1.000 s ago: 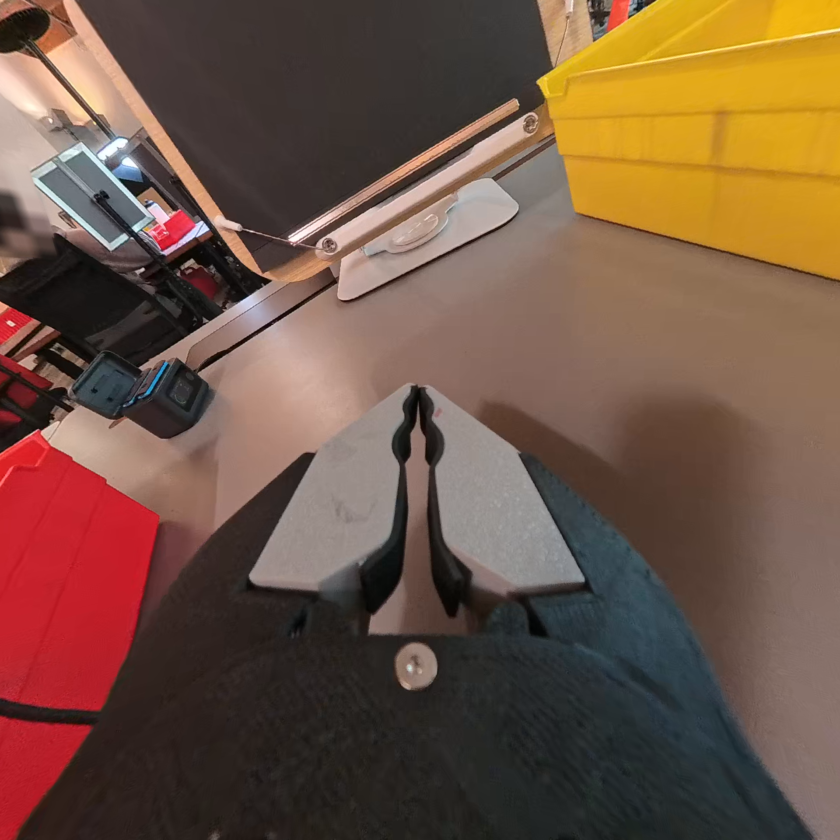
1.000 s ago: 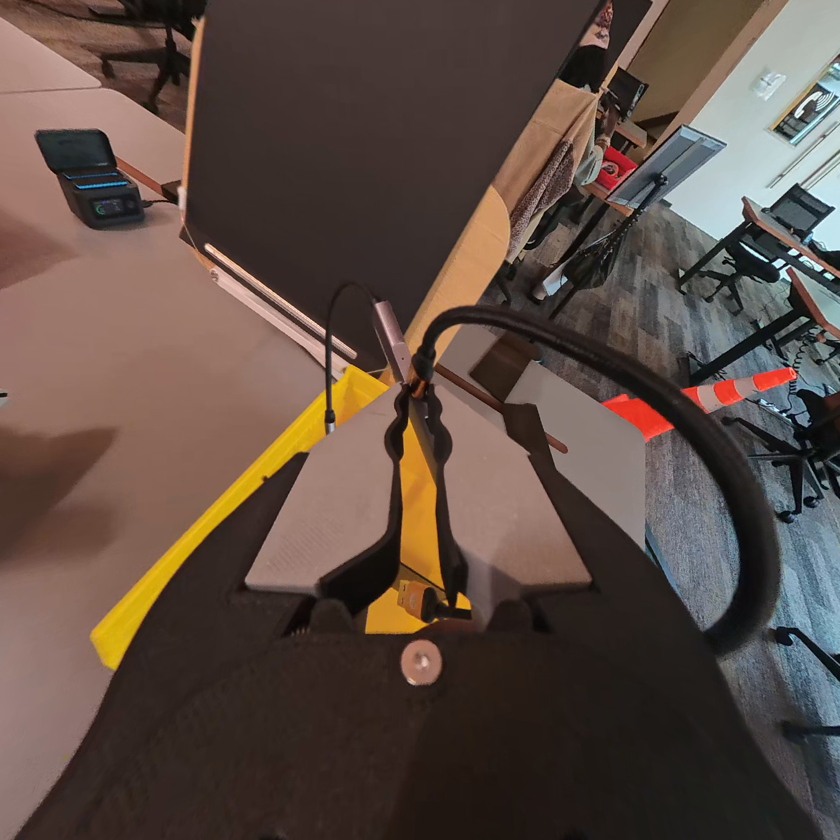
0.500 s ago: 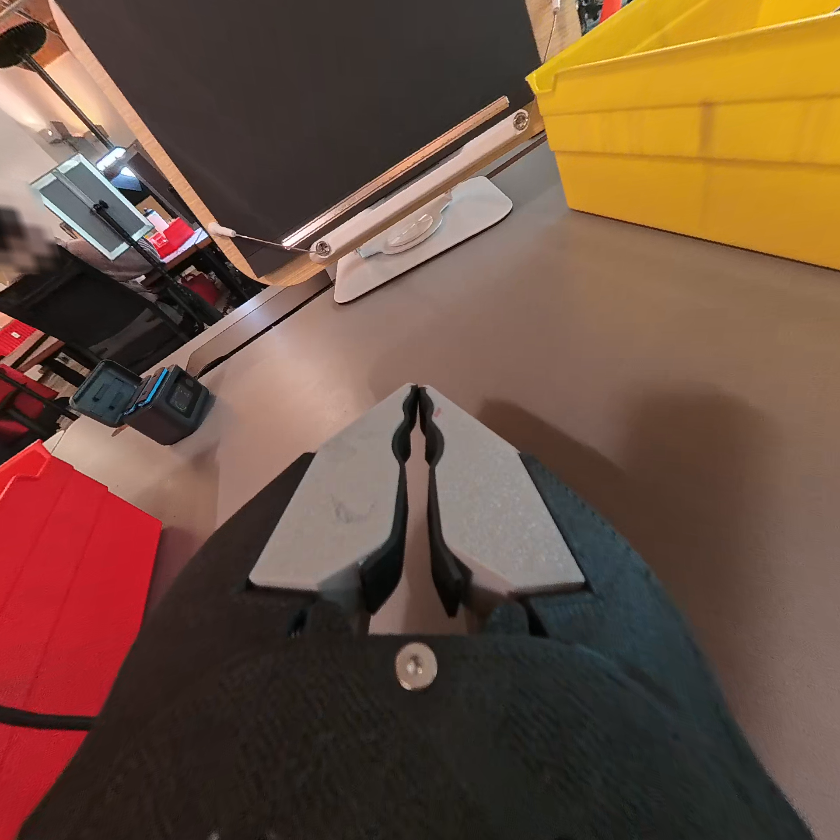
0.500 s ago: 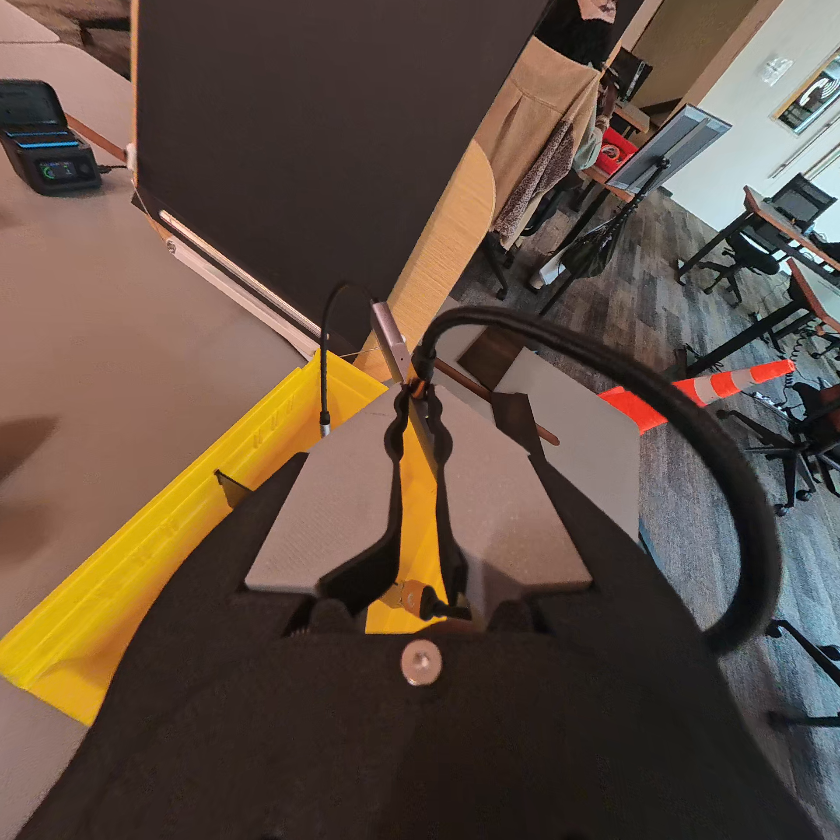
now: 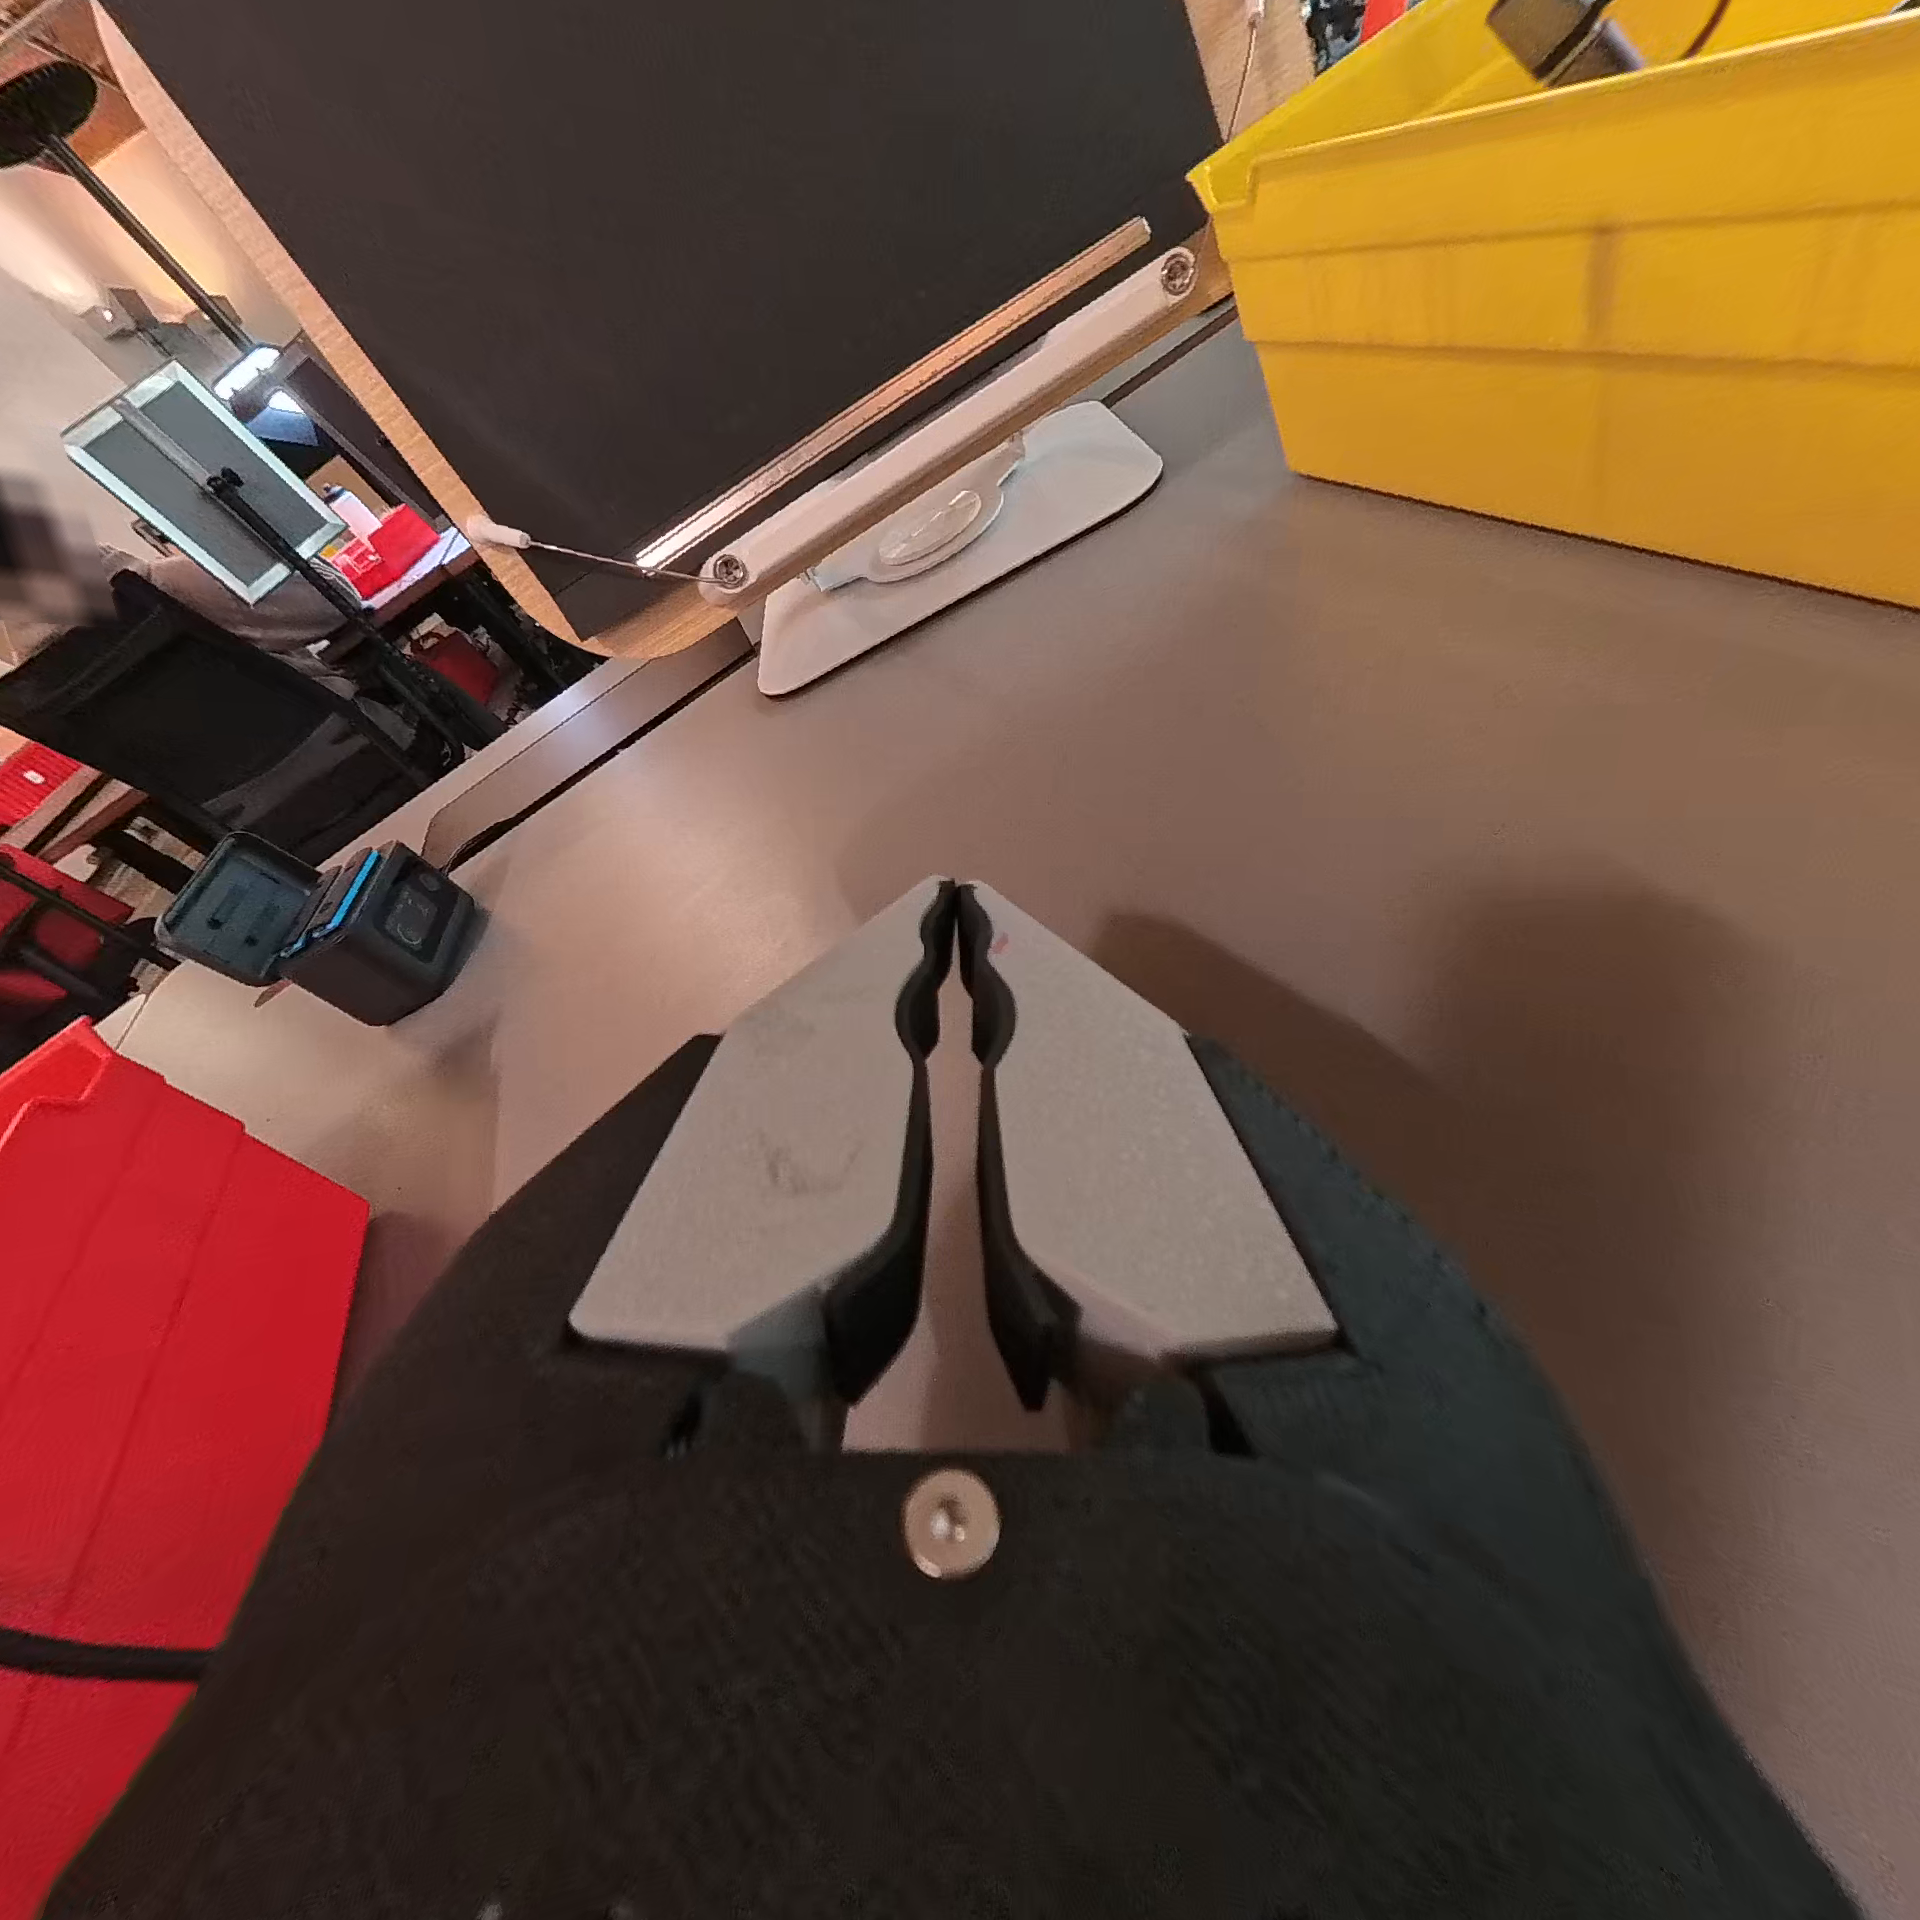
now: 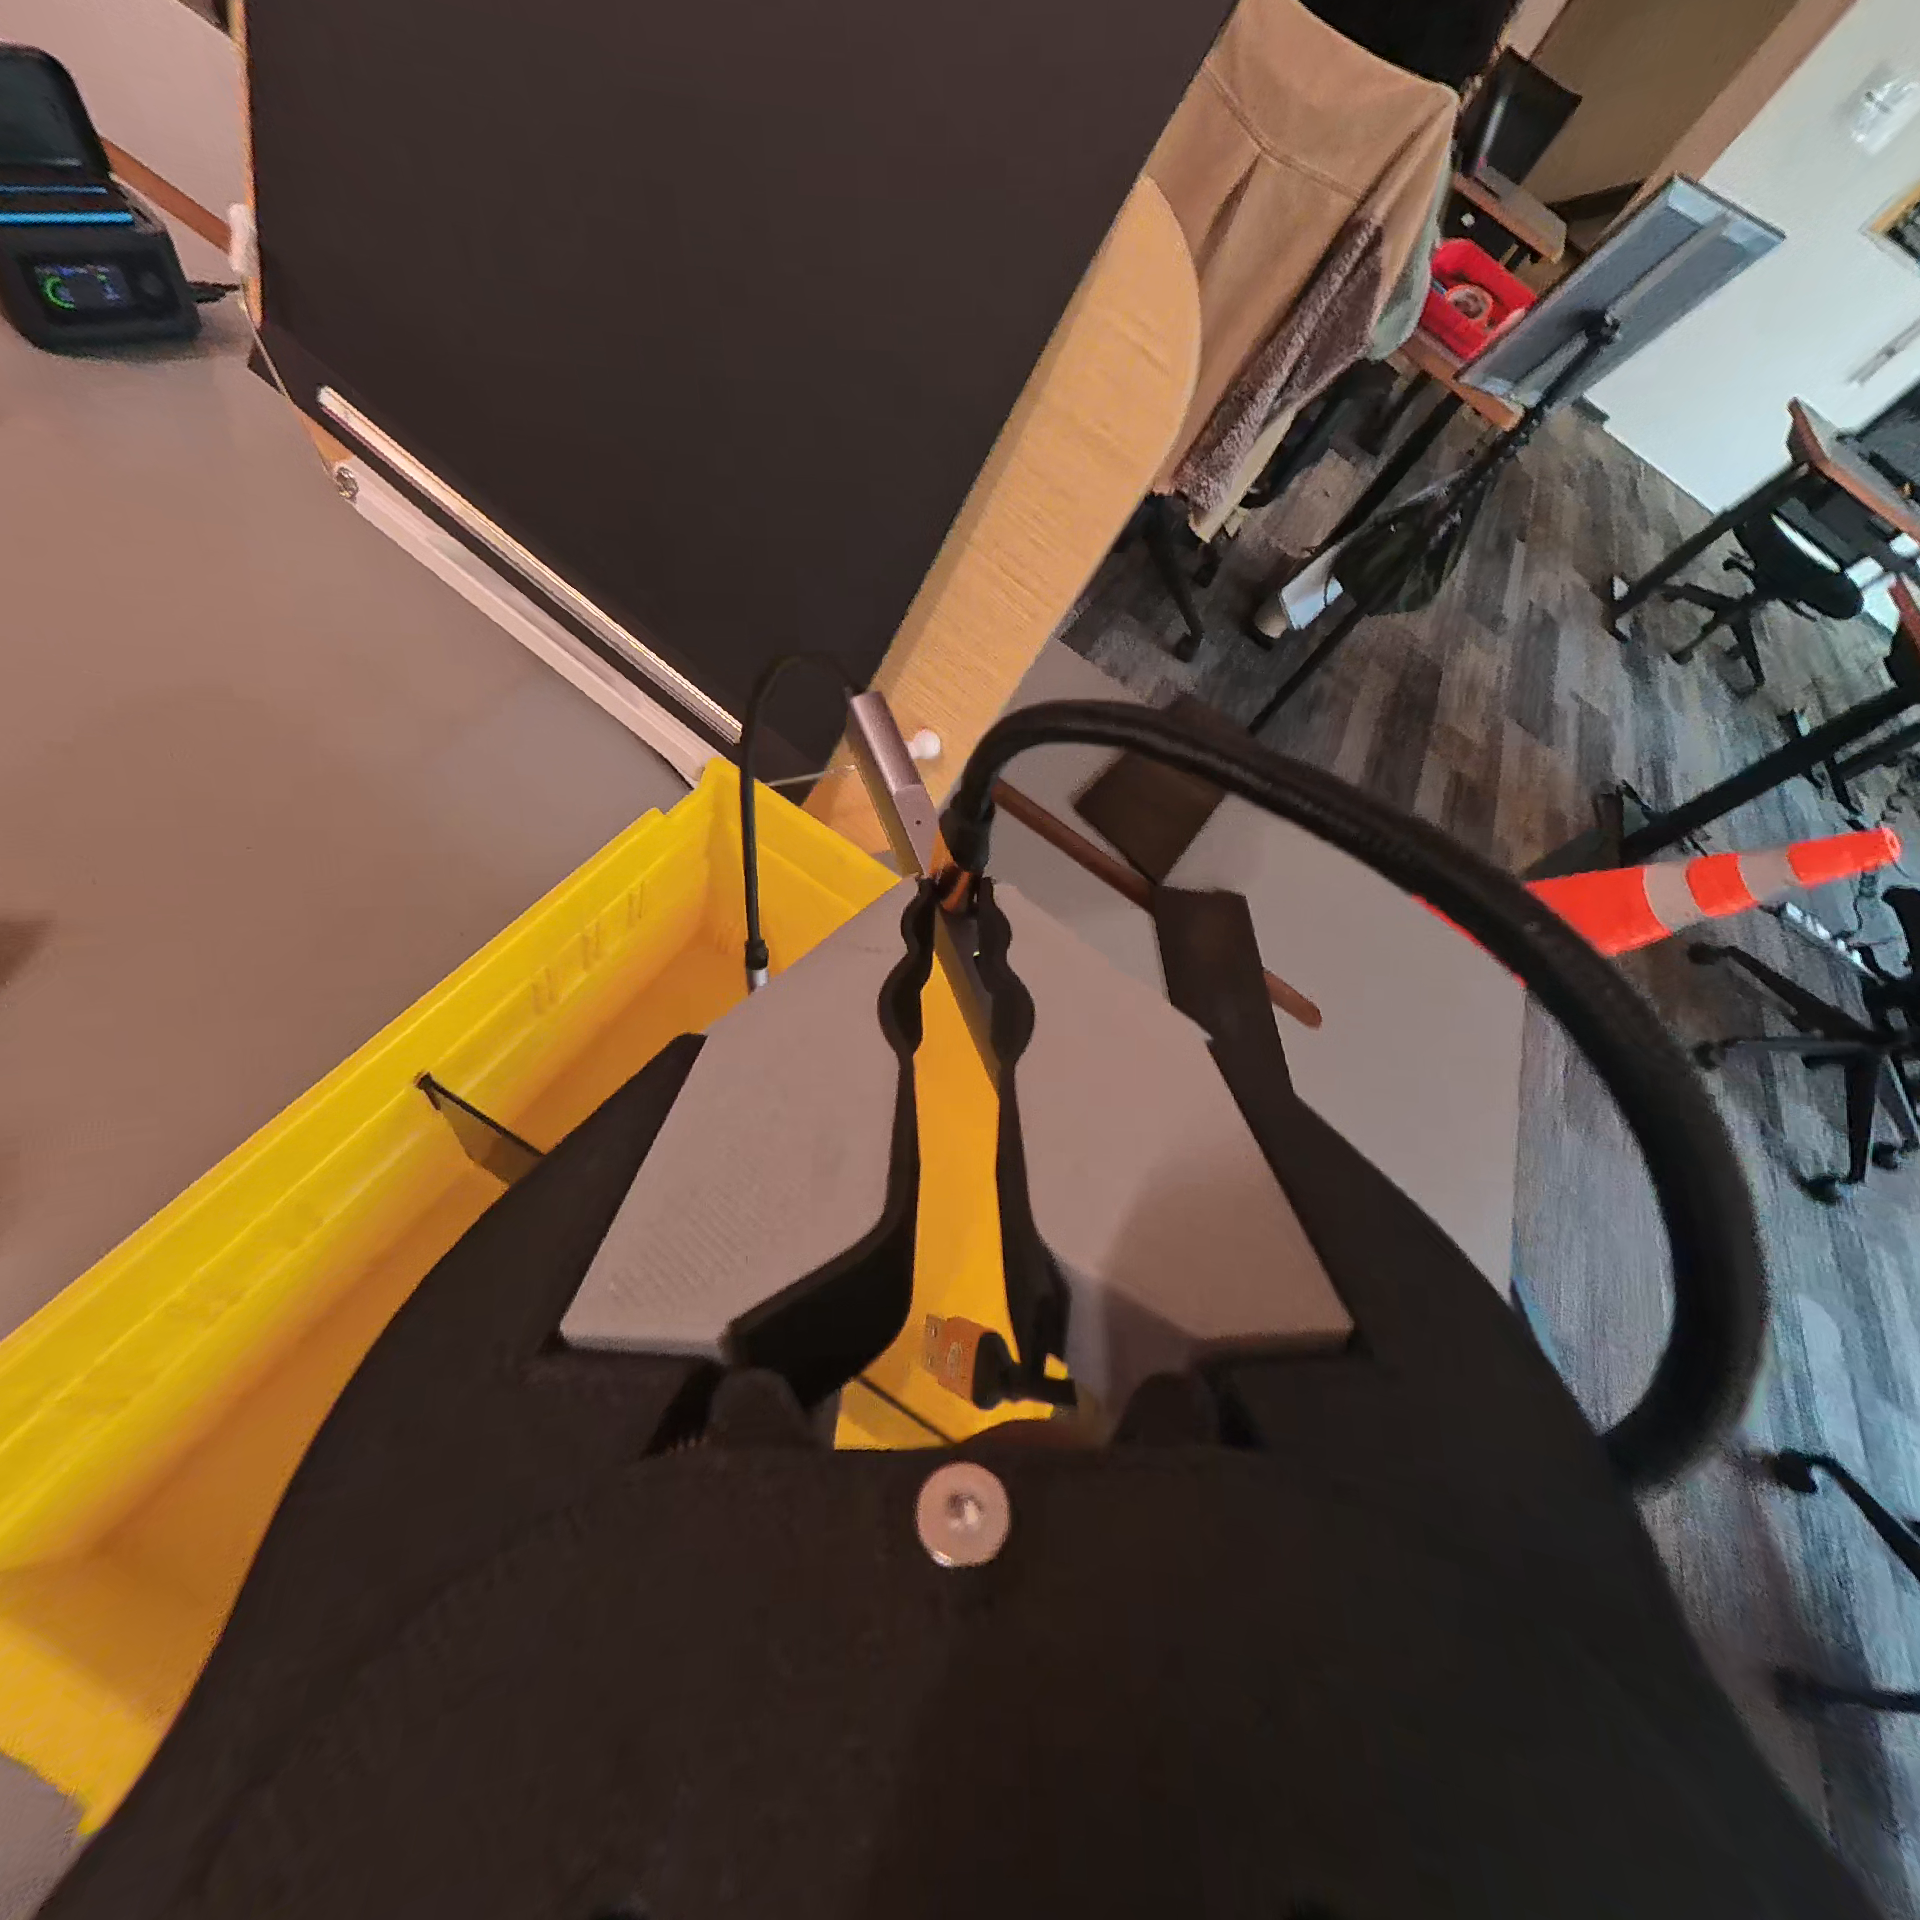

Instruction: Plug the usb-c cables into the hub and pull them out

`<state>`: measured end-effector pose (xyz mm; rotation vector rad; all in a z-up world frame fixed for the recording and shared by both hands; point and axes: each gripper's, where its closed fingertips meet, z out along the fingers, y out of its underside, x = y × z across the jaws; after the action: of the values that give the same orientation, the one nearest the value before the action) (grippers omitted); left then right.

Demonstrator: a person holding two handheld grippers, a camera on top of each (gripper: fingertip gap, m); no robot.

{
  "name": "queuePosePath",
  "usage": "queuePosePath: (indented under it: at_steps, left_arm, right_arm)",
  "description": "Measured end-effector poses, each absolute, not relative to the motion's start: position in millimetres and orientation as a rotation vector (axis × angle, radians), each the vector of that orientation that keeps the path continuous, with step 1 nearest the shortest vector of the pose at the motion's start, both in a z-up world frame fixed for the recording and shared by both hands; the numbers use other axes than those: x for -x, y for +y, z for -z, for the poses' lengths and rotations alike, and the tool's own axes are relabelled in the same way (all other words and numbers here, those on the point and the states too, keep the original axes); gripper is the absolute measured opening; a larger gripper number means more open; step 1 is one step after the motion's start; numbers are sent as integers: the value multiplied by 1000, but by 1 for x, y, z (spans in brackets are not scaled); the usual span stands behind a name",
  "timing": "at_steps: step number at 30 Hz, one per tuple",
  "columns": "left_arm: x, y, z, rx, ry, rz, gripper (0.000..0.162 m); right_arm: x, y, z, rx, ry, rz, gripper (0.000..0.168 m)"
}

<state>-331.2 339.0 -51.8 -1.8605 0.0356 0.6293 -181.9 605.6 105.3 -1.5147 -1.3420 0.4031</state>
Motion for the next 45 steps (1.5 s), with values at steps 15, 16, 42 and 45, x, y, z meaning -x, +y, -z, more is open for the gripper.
queuePosePath:
  at_steps: [15,16,42,45]
  left_arm:
    - [329,339,50,1853,30,-555,0]
    - [328,339,50,1848,30,-549,0]
    - [543,183,-62,2269,146,-554,38]
    - [578,196,0,2467,366,-471,32]
  right_arm:
    - [187,605,-15,1877,-1559,-377,39]
    - [192,593,-28,1843,-1525,-467,42]
    - [346,318,54,1448,-1686,-1273,83]
    - [343,318,59,1452,-1702,-1261,83]
